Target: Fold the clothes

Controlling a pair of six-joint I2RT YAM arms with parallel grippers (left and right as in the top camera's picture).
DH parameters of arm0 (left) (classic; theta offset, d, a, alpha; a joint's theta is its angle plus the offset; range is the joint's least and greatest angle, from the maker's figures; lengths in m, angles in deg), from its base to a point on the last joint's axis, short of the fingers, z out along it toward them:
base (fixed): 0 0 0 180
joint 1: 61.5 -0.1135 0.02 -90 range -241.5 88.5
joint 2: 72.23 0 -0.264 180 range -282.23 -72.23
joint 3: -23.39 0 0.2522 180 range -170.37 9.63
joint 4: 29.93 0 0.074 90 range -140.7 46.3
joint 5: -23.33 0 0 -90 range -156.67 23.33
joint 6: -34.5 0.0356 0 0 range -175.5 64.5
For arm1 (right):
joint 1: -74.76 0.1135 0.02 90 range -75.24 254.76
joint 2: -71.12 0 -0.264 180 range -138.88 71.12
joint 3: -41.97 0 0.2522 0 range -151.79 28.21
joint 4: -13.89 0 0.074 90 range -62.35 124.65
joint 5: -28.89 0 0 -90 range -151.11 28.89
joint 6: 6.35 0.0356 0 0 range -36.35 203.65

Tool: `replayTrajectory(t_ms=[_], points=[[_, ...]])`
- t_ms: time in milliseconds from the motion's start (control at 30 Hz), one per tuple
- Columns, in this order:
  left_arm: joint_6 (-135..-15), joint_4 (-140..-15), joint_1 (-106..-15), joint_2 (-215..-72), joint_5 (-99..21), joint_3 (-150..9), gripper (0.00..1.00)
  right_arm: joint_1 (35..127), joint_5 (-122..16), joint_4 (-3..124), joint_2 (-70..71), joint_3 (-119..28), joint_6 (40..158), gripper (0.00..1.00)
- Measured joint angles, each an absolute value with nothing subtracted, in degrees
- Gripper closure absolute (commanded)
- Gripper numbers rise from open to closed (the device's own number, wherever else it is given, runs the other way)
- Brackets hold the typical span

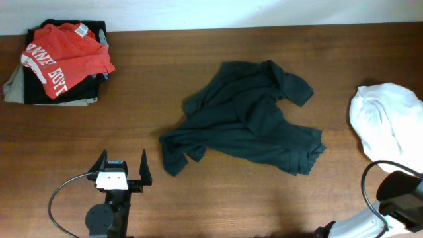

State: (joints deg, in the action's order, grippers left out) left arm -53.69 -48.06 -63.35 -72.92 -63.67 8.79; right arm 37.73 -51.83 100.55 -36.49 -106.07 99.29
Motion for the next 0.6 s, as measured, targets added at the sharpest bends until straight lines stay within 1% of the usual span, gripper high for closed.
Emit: replayTrajectory(t_ms=[133,200,233,267,300,333,433,500,533,567,600], points=[[-53.69,-48.06,-63.35,-72.92,-63.67,8.79,0.01,38.23,-42.02,107.87,-33.69,-105.91,99.68,0.01],[-53.69,-48.03,-63.35,-72.92,-63.67,8.79,0.01,38.95,-38.24,111.28,-31.07,-105.91,98.44,0.01],[-53.69,-48.01,-63.35,-72.92,-63.67,8.79,0.01,39.58,-36.25,115.06,-29.60,-105.85,96.67,0.01],[-53.69,-48.06,-63.35,-72.92,-63.67,8.79,0.01,41.11,-35.26,117.05,-27.00,-105.87,95.18,0.01],[-53.69,-47.97,-63.35,-72.92,-63.67,8.79,0.01,43.04,-34.87,123.17,-26.08,-106.02,92.62,0.01],[-53.69,-48.03,-63.35,-72.92,-63.69,8.79,0.01,45.42,-34.52,124.61,-25.71,-105.74,90.55,0.01],[-53.69,-48.03,-63.35,-72.92,-63.67,8.79,0.01,55.32,-33.97,123.39,-25.97,-97.00,85.19,0.01],[-54.02,-48.03,-63.35,-72.92,-63.01,8.79,0.01,60.70,-33.82,120.81,-25.69,-89.08,84.69,0.01],[-55.44,-47.60,-63.35,-72.86,-60.35,8.79,0.01,64.70,-33.69,118.93,-26.22,-84.67,85.61,0.01],[-56.03,-47.36,-63.35,-72.86,-57.96,8.79,0.01,66.82,-33.69,116.57,-26.22,-82.48,86.81,0.01],[-56.56,-47.03,-63.46,-72.86,-53.44,8.79,0.01,70.53,-33.82,111.59,-26.19,-79.25,89.37,0.01]])
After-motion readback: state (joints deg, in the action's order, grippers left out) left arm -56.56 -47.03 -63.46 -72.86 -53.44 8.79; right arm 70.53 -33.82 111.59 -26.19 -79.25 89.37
